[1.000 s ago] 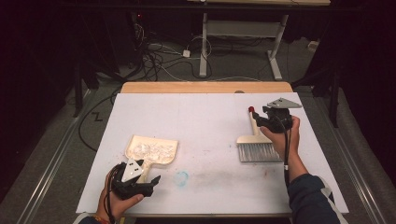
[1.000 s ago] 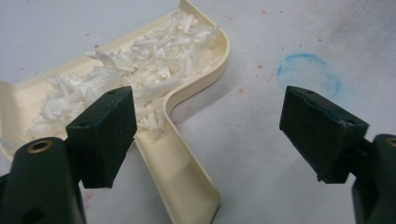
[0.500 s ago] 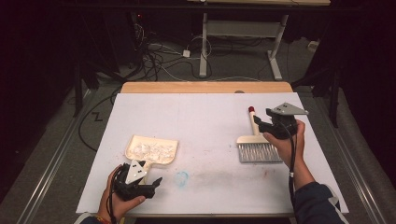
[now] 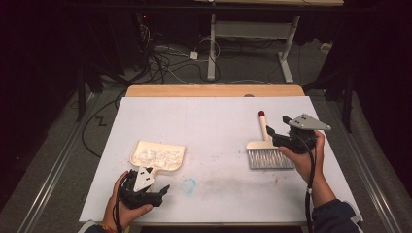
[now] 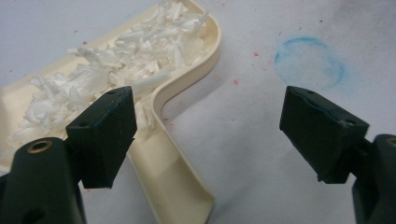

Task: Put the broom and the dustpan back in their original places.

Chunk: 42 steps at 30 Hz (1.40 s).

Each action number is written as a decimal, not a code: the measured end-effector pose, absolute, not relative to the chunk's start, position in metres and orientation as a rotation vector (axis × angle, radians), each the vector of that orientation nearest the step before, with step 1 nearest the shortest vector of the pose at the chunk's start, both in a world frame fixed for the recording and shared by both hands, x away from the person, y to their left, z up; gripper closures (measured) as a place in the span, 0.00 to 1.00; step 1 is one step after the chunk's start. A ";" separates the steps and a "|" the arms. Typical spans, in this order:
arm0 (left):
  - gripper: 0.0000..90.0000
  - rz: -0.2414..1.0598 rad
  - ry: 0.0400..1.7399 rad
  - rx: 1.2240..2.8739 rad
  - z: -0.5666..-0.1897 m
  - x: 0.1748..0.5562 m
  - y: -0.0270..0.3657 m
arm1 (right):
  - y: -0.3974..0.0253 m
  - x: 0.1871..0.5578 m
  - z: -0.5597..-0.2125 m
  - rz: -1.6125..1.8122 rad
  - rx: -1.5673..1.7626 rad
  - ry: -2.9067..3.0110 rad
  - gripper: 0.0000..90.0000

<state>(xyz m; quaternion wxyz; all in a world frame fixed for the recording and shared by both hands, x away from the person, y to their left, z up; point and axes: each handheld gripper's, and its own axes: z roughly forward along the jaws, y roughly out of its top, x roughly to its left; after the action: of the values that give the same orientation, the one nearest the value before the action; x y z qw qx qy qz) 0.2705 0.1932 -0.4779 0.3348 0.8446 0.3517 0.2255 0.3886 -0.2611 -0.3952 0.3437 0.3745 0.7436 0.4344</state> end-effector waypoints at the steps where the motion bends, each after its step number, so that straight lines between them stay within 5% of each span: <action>1: 0.20 0.586 0.916 2.206 -0.478 0.271 0.193 | -0.261 0.387 -0.395 1.140 0.969 1.931 0.34; 7: 0.20 0.591 0.895 2.206 -0.478 0.269 0.191 | -0.258 0.380 -0.394 1.137 0.960 1.921 0.25; 42: 0.20 0.631 0.845 2.202 -0.478 0.267 0.186 | -0.250 0.324 -0.367 1.170 0.791 1.980 0.25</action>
<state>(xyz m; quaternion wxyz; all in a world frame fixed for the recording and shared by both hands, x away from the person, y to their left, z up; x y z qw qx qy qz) 0.2665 0.1857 -0.4783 0.3429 0.8472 0.3251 0.2427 0.3244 -0.2504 -0.3668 0.3475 0.3048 0.7634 0.4512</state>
